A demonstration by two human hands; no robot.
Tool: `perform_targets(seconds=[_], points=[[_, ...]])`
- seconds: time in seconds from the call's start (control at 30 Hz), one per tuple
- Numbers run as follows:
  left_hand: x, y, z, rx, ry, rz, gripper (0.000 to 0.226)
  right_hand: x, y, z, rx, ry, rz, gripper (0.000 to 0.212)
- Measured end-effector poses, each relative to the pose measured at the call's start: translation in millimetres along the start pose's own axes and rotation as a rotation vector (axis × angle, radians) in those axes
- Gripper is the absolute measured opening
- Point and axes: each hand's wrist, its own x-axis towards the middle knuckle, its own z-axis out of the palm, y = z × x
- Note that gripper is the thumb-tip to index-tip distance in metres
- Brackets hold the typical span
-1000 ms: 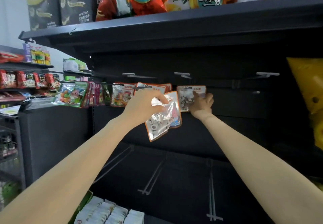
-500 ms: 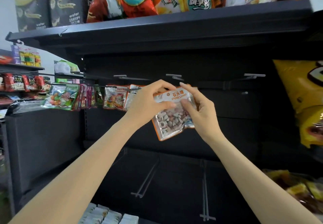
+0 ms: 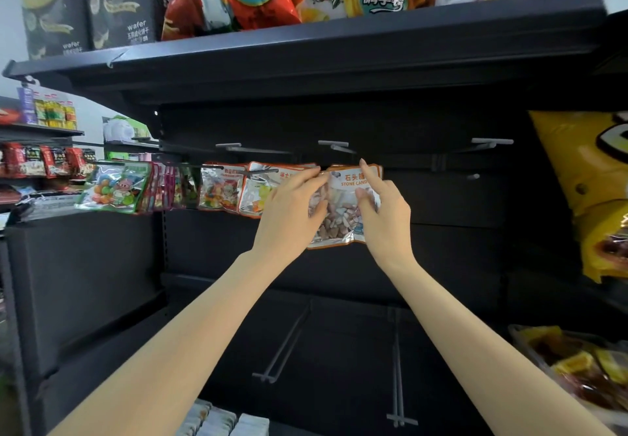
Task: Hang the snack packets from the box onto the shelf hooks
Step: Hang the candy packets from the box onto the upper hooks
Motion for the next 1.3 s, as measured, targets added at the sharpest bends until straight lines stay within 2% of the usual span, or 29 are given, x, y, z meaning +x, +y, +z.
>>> perform_targets(seconds=[0.23, 0.37, 0.43, 0.6, 0.7, 0.8, 0.9, 1.1, 1.2, 1.3], points=[[31, 5, 38, 0.164, -0.176, -0.083, 0.049, 25, 32, 7, -0.295, -0.095, 0.048, 0.071], [56, -4, 68, 0.196, -0.372, -0.165, 0.067, 46, 58, 12, -0.395, -0.162, 0.109, 0.075], [66, -9, 82, 0.243, -0.401, -0.177, 0.074, 56, 69, 12, -0.475, -0.185, 0.118, 0.076], [77, -23, 99, 0.236, -0.366, -0.15, 0.068, 74, 86, 11, -0.52, -0.234, 0.084, 0.076], [78, -27, 104, 0.187, -0.361, -0.149, 0.066, 75, 87, 15, -0.527, -0.2, 0.089, 0.071], [77, -24, 100, 0.115, -0.329, -0.19, 0.063, 66, 82, 20, -0.665, -0.084, 0.006, 0.07], [70, -13, 81, 0.126, -0.255, -0.227, 0.054, 53, 73, 20, -0.591, 0.052, -0.151, 0.051], [27, -12, 20, 0.123, -0.067, -0.105, 0.024, 21, 35, 42, -0.348, -0.127, -0.108, 0.022], [-2, -37, -16, 0.151, -0.044, -0.16, 0.023, 4, 7, 71, -0.25, -0.201, -0.122, 0.013], [-38, -73, -62, 0.139, -0.001, -0.281, 0.022, -21, -25, 115, -0.168, -0.283, -0.136, 0.016]])
